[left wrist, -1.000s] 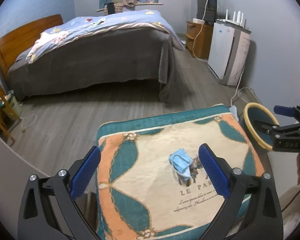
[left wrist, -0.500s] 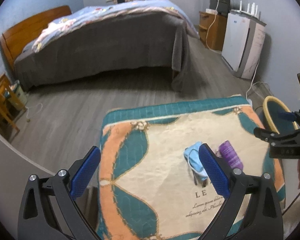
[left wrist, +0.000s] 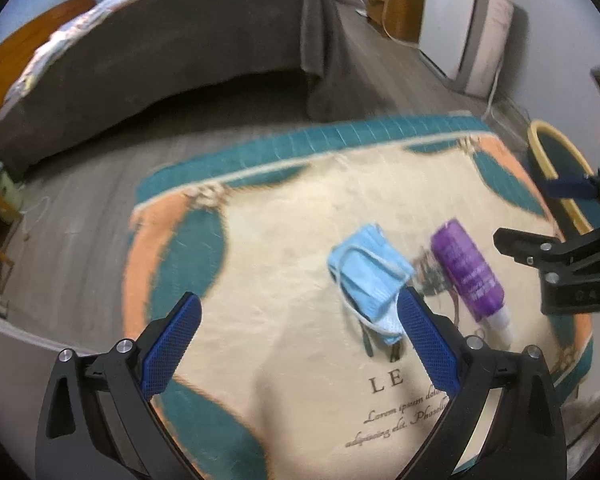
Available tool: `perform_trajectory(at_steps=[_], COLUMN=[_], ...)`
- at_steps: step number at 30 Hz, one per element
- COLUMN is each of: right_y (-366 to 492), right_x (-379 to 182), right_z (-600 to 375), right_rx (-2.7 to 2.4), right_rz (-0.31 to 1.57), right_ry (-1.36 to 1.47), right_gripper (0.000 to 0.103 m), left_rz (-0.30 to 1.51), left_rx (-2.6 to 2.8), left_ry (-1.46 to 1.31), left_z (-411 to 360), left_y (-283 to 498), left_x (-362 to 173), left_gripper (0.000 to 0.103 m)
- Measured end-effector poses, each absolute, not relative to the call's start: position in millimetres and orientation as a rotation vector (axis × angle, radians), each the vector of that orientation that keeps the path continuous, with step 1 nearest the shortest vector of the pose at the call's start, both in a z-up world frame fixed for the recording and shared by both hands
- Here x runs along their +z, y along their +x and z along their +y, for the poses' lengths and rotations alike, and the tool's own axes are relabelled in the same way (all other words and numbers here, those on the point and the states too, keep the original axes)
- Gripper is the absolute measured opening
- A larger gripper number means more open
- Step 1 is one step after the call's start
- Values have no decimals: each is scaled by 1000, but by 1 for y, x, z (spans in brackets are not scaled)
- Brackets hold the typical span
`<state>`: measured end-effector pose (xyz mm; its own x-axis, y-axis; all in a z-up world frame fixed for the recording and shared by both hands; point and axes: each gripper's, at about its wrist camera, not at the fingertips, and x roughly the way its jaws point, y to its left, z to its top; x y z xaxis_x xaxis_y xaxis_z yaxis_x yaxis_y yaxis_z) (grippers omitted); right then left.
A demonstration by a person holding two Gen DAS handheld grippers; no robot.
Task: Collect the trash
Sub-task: 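Move both open tools back over the purple bottle and remaining mask, then grasp the purple spray bottle with right tool while left grasps blue mask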
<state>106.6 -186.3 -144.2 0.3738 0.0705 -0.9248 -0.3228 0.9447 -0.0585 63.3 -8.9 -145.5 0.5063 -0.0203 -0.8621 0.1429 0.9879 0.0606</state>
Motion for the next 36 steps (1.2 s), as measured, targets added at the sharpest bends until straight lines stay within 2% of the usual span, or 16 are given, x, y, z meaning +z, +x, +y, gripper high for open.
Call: perform_trajectory(at_steps=[7, 9, 14, 16, 19, 22, 26, 27, 28, 30, 31, 32, 33, 36], right_y=[105, 106, 107, 105, 105, 105, 109, 110, 110, 112, 112, 112, 112, 113], right_x=[-163, -167, -177, -181, -188, -197, -199, -198, -198, -198, -198, -198, -198, -197], right_z=[-190, -191, -182, -178, -175, -172, -171, -172, -171, -171, -171, -171, -172, -172], right_rx=[302, 329, 387, 397, 398, 382, 371, 370, 368, 364, 362, 363, 363, 358], right_rz=[1223, 1249, 1289, 1301, 1316, 1339, 1331, 1328, 1325, 1320, 1318, 1317, 1314, 1308], right_ry=[-243, -205, -199, -210, -214, -220, -207, -200, -200, -204, -204, -202, -201, -209], right_gripper=[95, 90, 69, 63, 57, 45, 43, 42, 40, 36, 35, 34, 34, 34], left_rz=[1056, 1063, 1060, 1066, 1083, 1091, 1098, 1101, 1106, 1110, 1106, 1107, 1108, 1108], left_rx=[-153, -152, -158, -164, -177, -197, -217, -224, -238, -255, -267, -284, -292, -301], left_ry=[161, 183, 156, 157, 143, 143, 124, 115, 101, 84, 79, 71, 69, 79], left_z=[-25, -27, -22, -22, -24, -27, -27, -27, -26, -26, -27, -28, -29, -33], left_y=[69, 72, 80, 83, 86, 89, 91, 92, 93, 94, 93, 93, 93, 91], left_x=[-166, -173, -180, -182, -189, -194, -198, -199, -200, -202, -202, -202, -201, -200], left_gripper=[97, 95, 93, 87, 82, 79, 74, 69, 60, 51, 41, 36, 27, 21])
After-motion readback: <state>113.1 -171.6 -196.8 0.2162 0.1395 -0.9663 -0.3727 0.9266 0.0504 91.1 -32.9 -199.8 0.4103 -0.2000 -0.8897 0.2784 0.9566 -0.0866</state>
